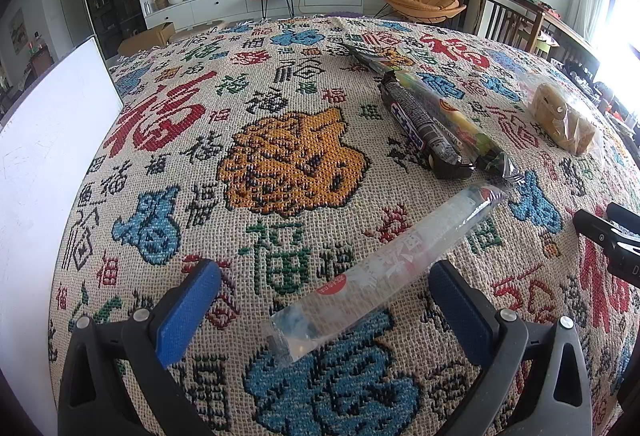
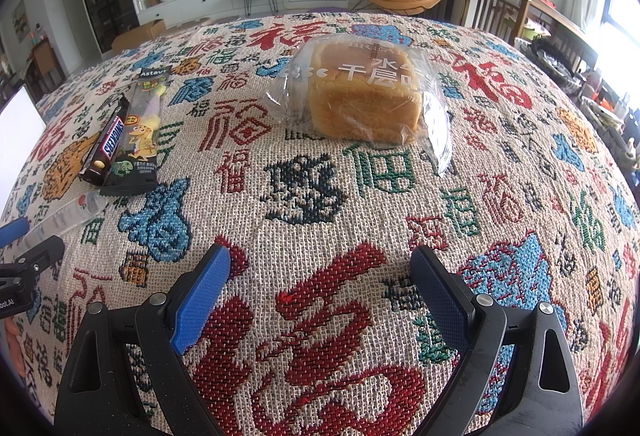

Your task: Organize snacks

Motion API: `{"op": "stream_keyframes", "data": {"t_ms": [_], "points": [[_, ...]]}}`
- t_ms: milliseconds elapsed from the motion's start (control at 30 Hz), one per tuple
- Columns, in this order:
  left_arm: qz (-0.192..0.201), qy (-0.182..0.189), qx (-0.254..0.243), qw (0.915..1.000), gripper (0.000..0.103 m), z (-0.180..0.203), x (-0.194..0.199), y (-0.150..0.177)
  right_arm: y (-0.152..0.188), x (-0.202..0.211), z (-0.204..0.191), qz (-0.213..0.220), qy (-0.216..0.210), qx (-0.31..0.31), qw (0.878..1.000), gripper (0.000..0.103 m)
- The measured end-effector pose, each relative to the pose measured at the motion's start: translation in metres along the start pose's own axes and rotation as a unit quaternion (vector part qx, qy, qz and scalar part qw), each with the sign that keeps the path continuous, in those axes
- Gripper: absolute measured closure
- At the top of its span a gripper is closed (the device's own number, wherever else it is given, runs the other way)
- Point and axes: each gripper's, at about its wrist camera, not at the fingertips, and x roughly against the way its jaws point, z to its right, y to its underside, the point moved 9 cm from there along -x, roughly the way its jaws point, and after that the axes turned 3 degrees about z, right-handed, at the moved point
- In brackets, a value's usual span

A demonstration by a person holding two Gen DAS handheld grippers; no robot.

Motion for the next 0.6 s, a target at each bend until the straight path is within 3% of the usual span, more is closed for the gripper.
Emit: {"op": "stream_keyframes", "data": {"t_ms": [367, 467, 600], "points": [[0.006, 0.005, 0.003, 1.0000, 0.000, -0.001, 0.004, 0.000, 0.000, 0.000, 0.000, 0.000, 0.000, 0.000, 1.000, 0.009], [0.072, -0.014, 0.016, 0.9972, 0.000, -0.010, 0.032, -0.007, 0.000, 0.000, 0.000, 0.000, 0.000, 0.000, 1.000, 0.009], [0.166, -0.058, 0.041, 0.9836, 0.000, -0.027, 0.072, -0.013, 0.000, 0.000, 0.000, 0.000, 0.000, 0.000, 1.000, 0.009]]}}
